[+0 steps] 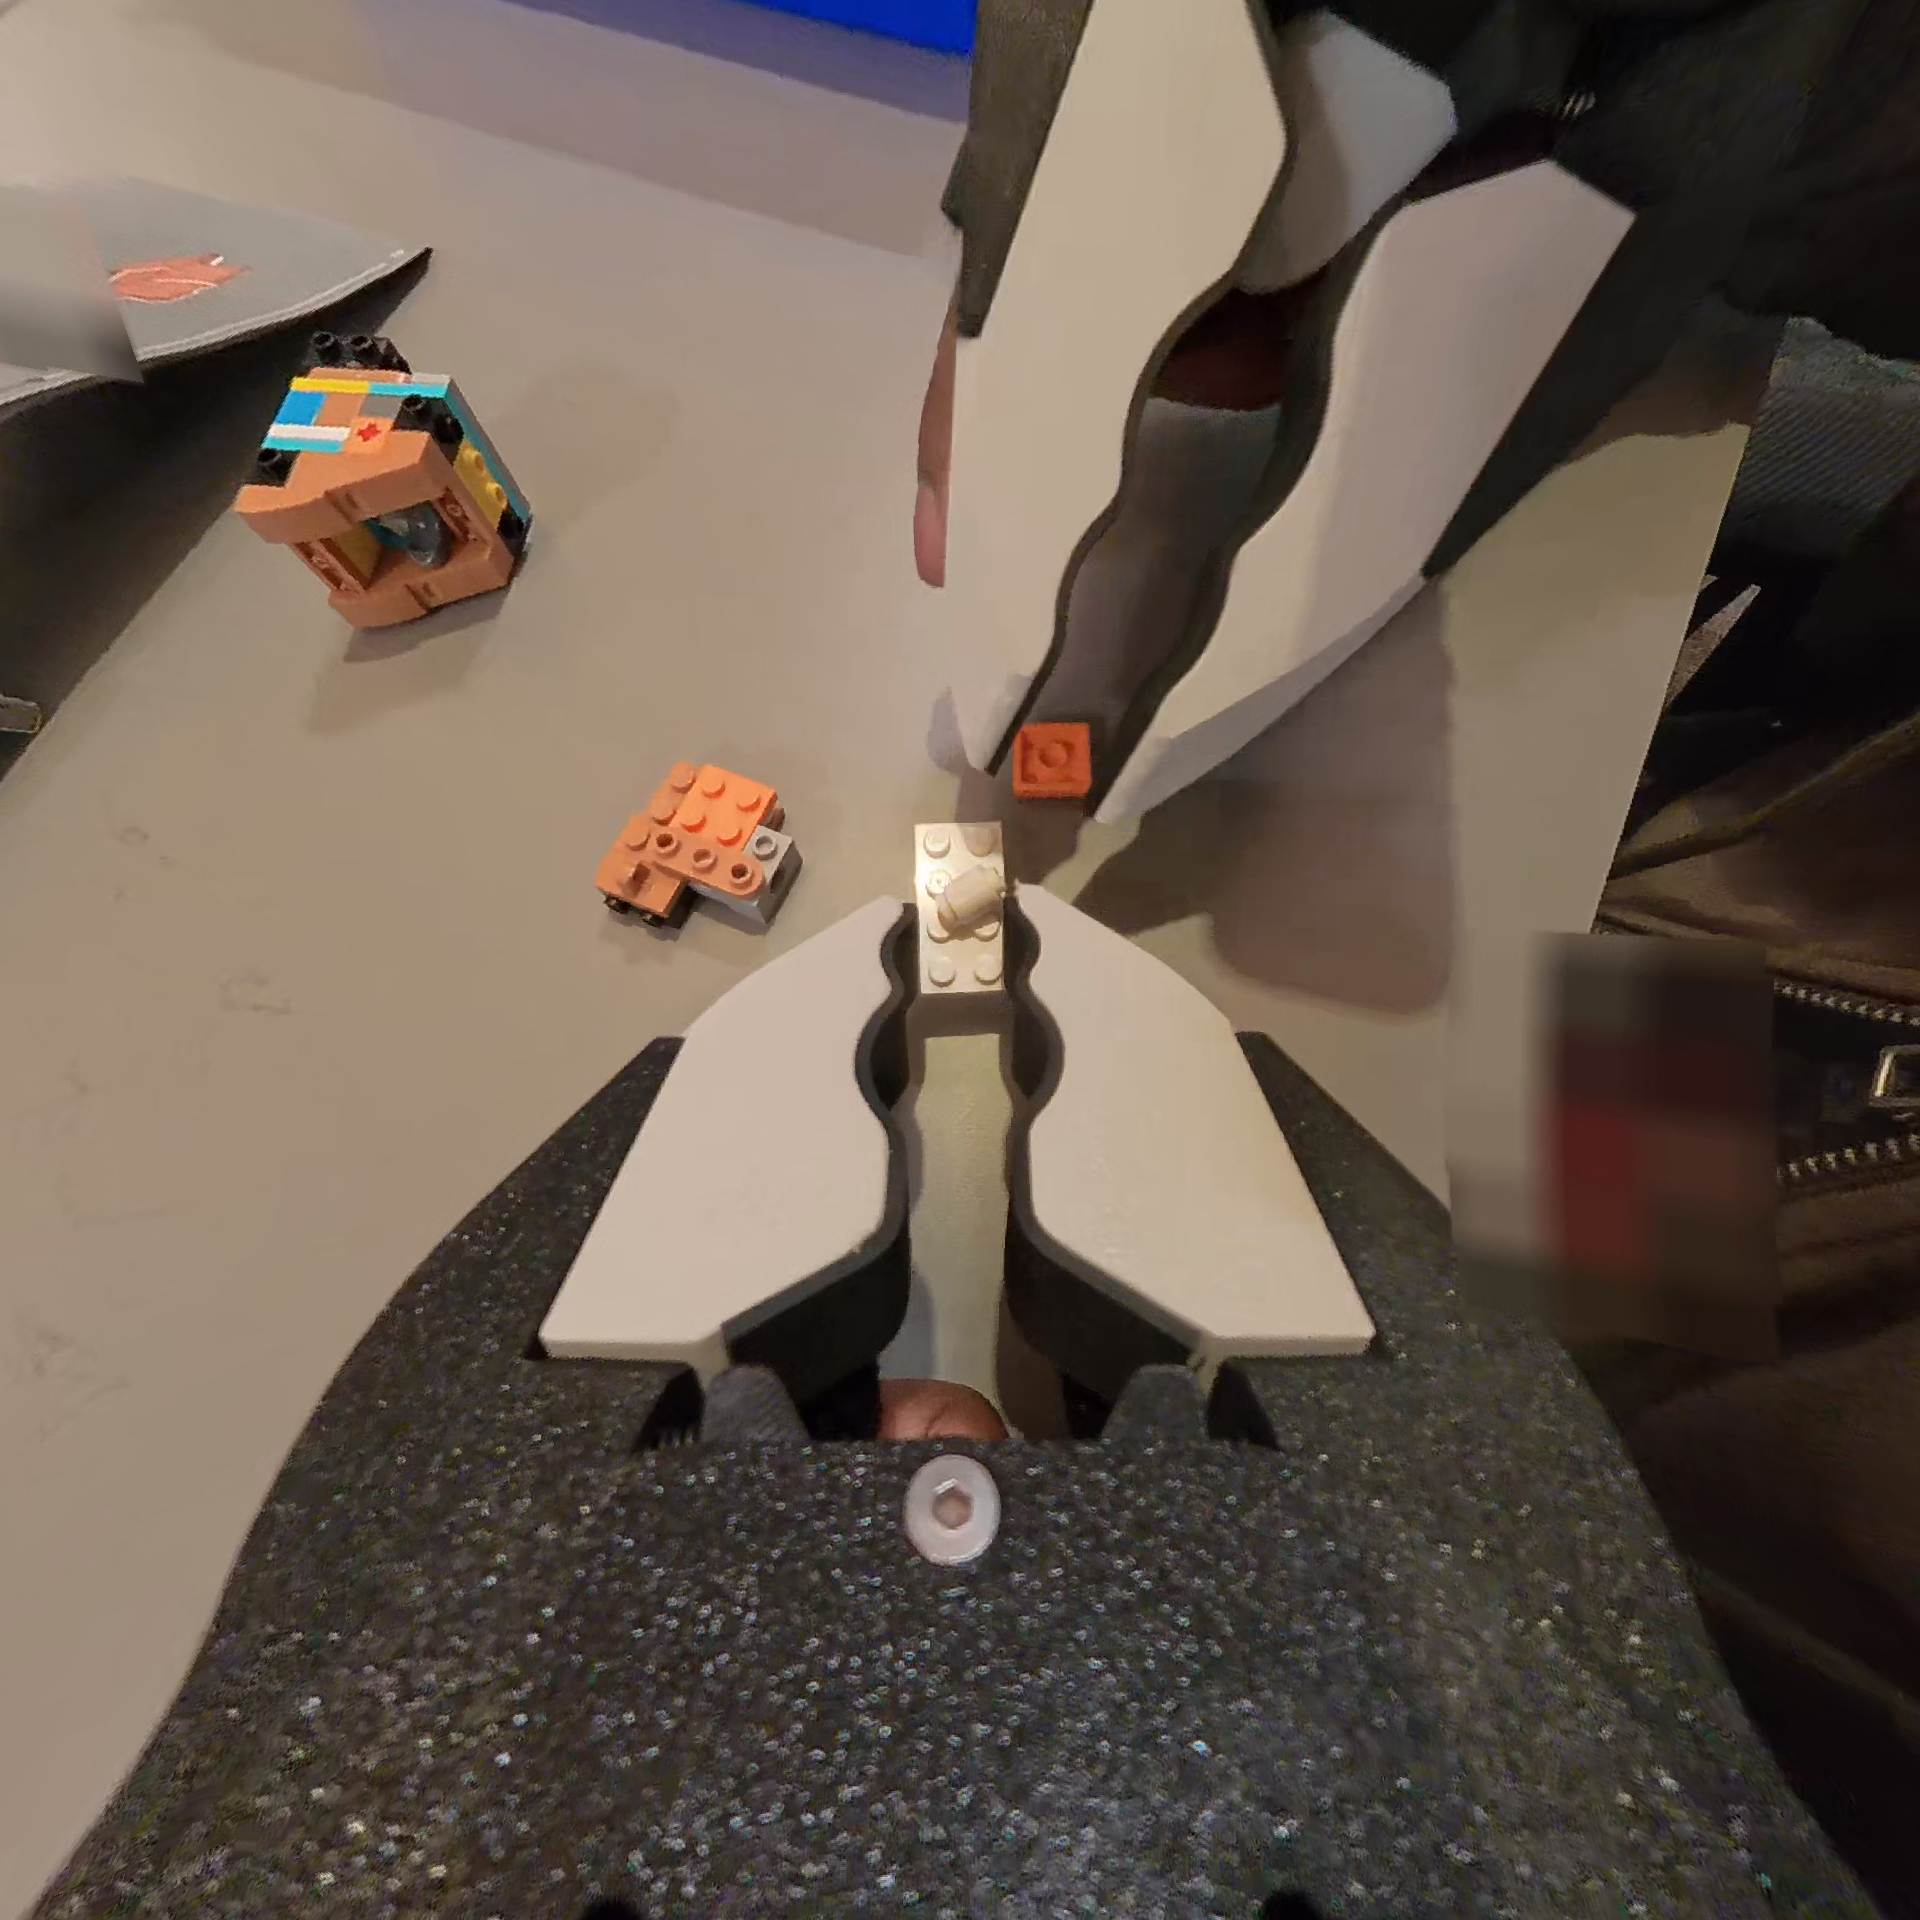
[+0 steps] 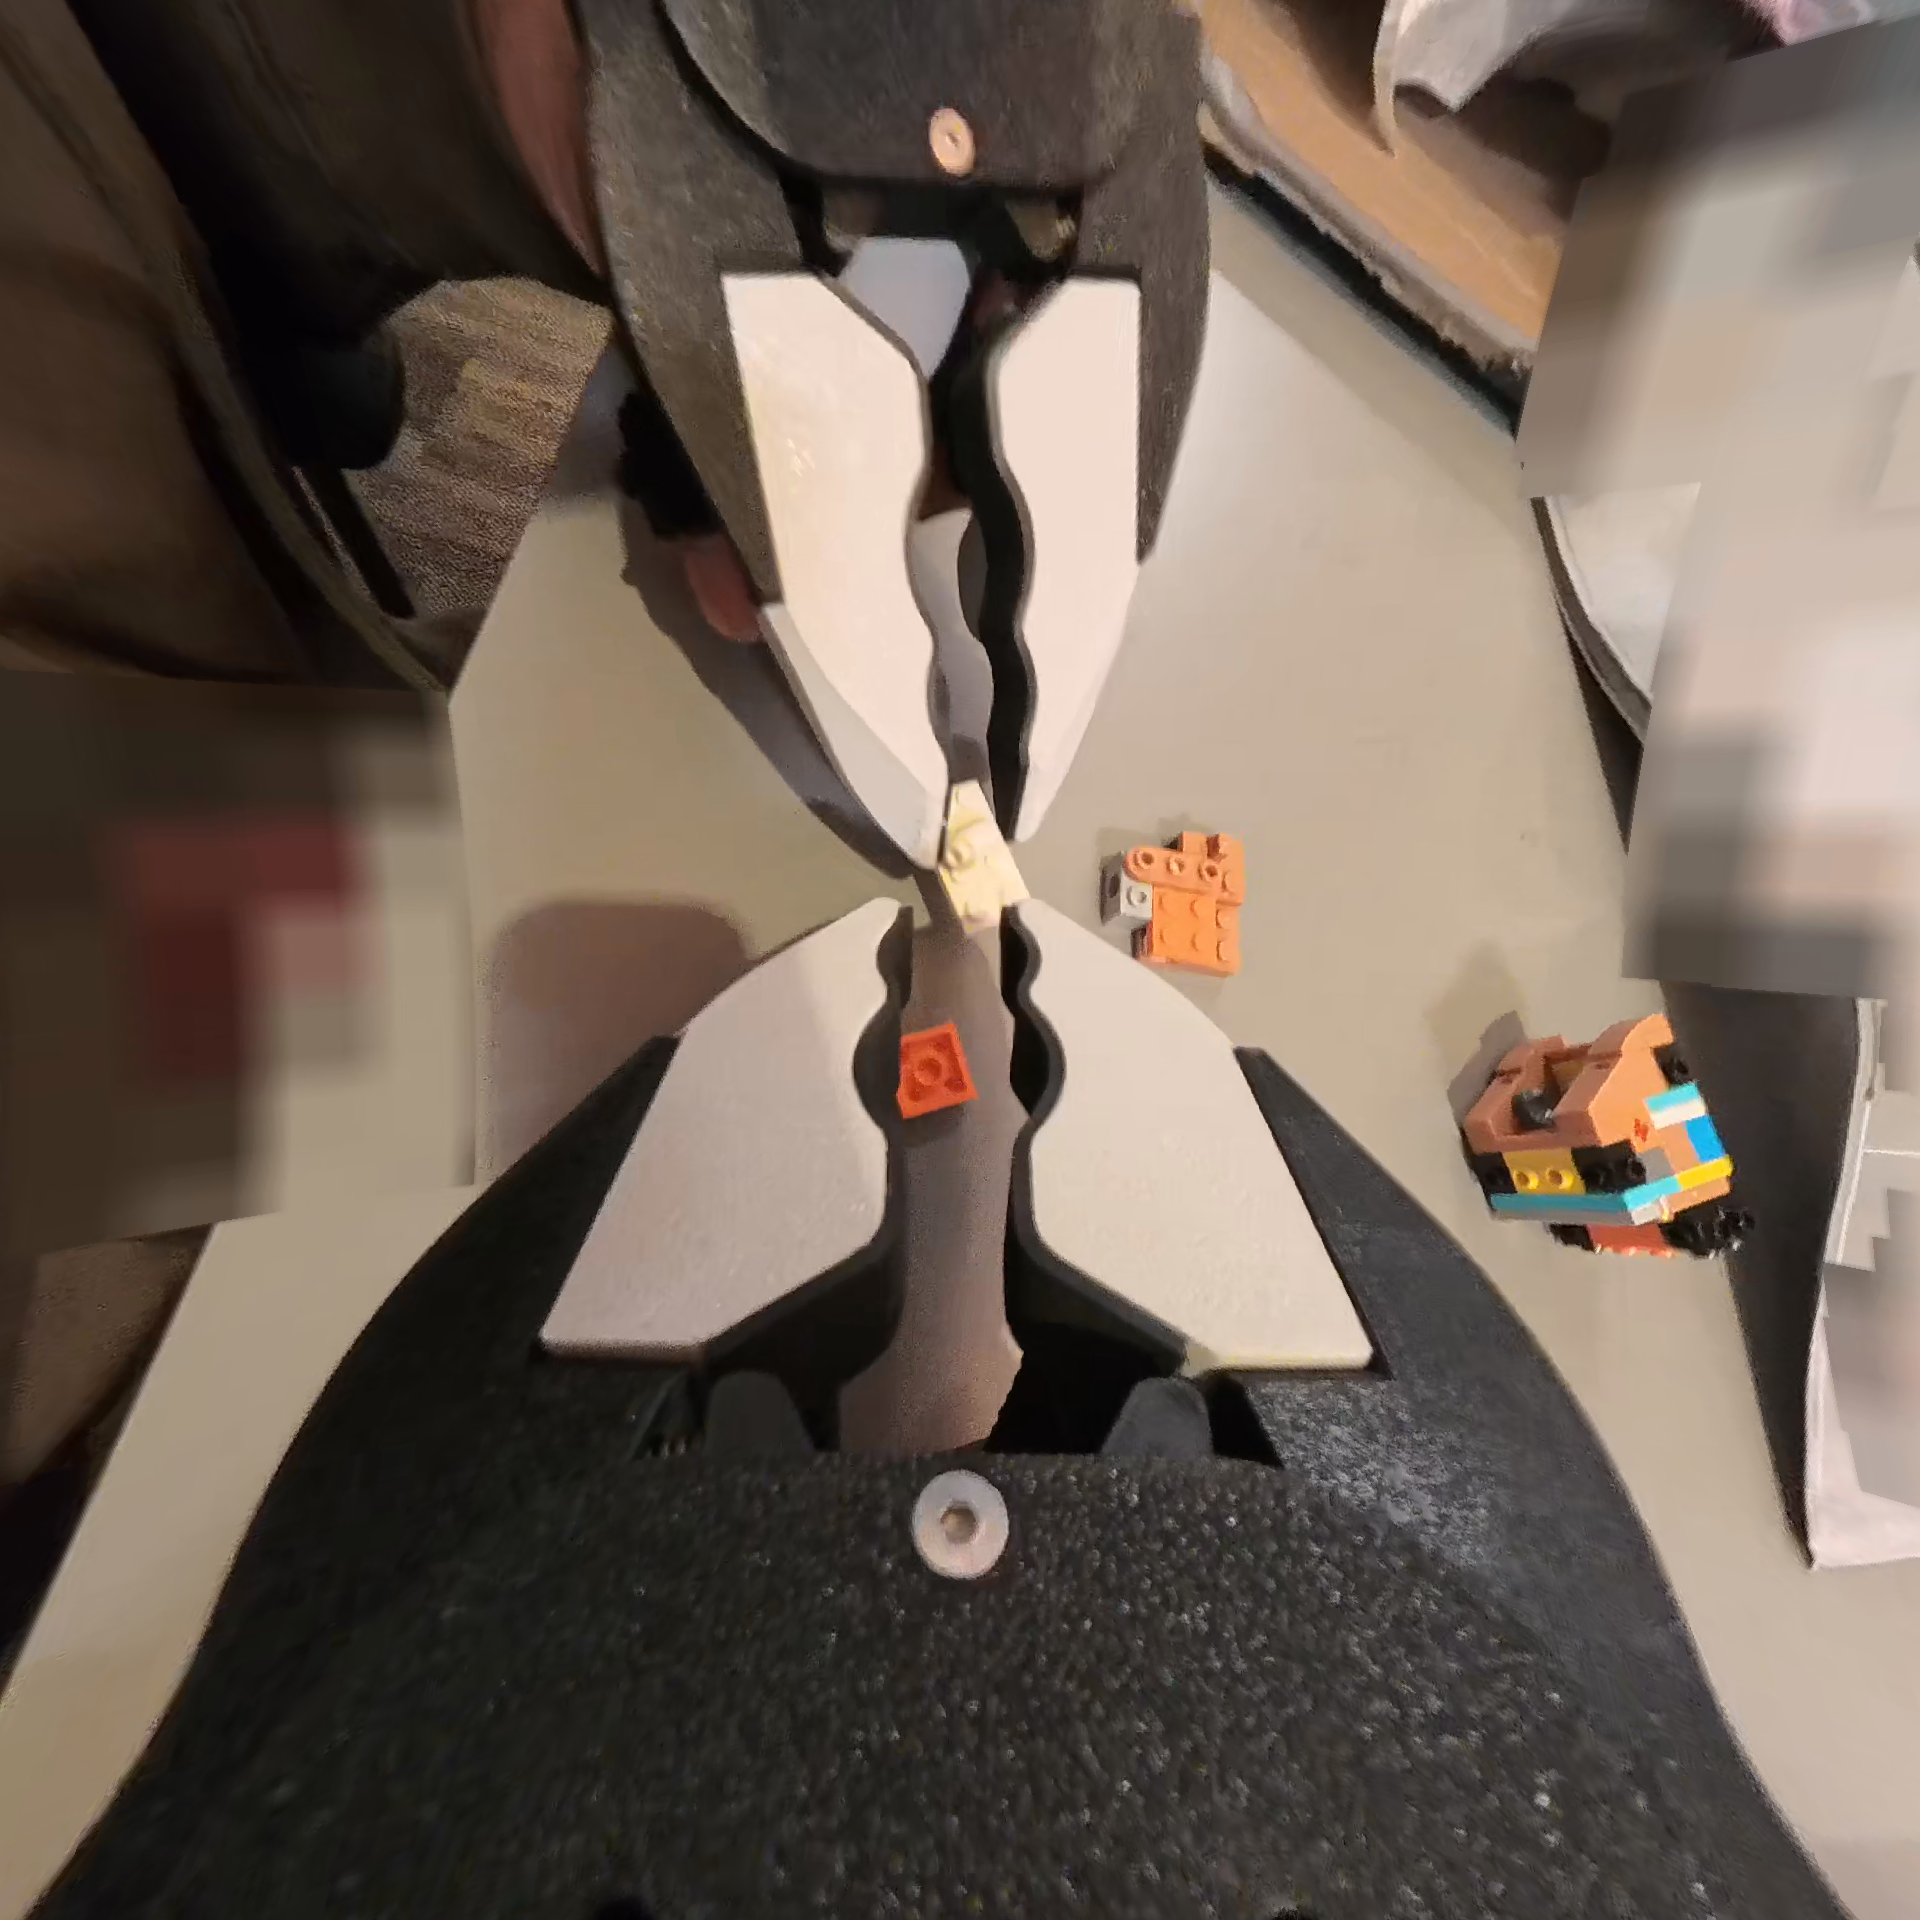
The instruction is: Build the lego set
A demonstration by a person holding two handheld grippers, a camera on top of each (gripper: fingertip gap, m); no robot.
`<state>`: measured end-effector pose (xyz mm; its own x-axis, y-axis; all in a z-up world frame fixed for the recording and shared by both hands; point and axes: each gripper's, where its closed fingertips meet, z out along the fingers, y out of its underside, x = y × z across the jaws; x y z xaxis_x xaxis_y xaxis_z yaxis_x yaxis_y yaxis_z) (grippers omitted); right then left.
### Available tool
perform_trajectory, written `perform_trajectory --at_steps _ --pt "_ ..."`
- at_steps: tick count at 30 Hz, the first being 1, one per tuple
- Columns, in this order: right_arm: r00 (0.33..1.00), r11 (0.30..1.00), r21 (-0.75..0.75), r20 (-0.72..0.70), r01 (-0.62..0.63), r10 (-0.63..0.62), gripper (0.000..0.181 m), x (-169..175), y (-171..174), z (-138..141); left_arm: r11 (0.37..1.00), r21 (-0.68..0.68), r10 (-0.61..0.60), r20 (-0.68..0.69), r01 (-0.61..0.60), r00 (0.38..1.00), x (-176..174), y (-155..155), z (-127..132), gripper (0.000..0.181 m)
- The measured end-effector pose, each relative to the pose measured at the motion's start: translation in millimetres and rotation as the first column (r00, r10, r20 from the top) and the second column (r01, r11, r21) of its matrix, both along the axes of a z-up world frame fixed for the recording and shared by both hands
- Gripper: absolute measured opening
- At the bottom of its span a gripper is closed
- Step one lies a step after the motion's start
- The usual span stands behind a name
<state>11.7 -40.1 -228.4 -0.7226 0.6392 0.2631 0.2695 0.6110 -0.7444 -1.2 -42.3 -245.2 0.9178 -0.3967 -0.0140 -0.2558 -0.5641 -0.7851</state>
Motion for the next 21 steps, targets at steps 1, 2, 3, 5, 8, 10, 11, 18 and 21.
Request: perform_trajectory --at_steps 1,2,3,5,8,10,11,18,21 --pt "1.000 1.000 0.017 -0.018 -0.023 0.023 0.015 0 -3 1 1.000 -0.002 -0.010 -0.005 0.010 1.000 2 0 0 0.015" --pt "0.998 0.998 0.039 -0.031 -0.049 0.050 0.015 0 -5 1 1.000 -0.005 -0.021 -0.010 0.021 1.000 3 1 -1 0.015" --pt "0.996 0.995 0.063 -0.041 -0.077 0.080 0.015 1 -7 0 0.999 -0.008 -0.033 -0.016 0.033 0.999 5 0 -1 0.015" --pt "0.989 0.986 0.110 -0.063 -0.127 0.135 0.017 1 -10 0 0.998 -0.015 -0.054 -0.030 0.054 0.998 7 -1 -1 0.015" --pt "0.976 0.967 0.161 -0.067 -0.197 0.209 0.018 2 -13 -2 0.997 -0.023 -0.079 -0.040 0.078 0.996 10 -3 -1 0.015" --pt "0.965 0.951 0.193 -0.059 -0.242 0.257 0.019 4 -15 -5 0.996 -0.026 -0.091 -0.038 0.090 0.995 12 -4 0 0.015" --pt "0.960 0.943 0.211 -0.056 -0.258 0.275 0.019 4 -15 -7 0.995 -0.028 -0.096 -0.038 0.095 0.995 13 -4 0 0.015" --pt "0.940 0.906 0.278 -0.030 -0.318 0.339 0.014 3 -14 -18 0.992 -0.047 -0.119 -0.054 0.117 0.991 17 -6 -2 0.015" --pt "0.942 0.905 0.294 -0.039 -0.307 0.333 0.013 1 -13 -19 0.993 -0.056 -0.110 -0.058 0.107 0.992 15 -5 -4 0.015"
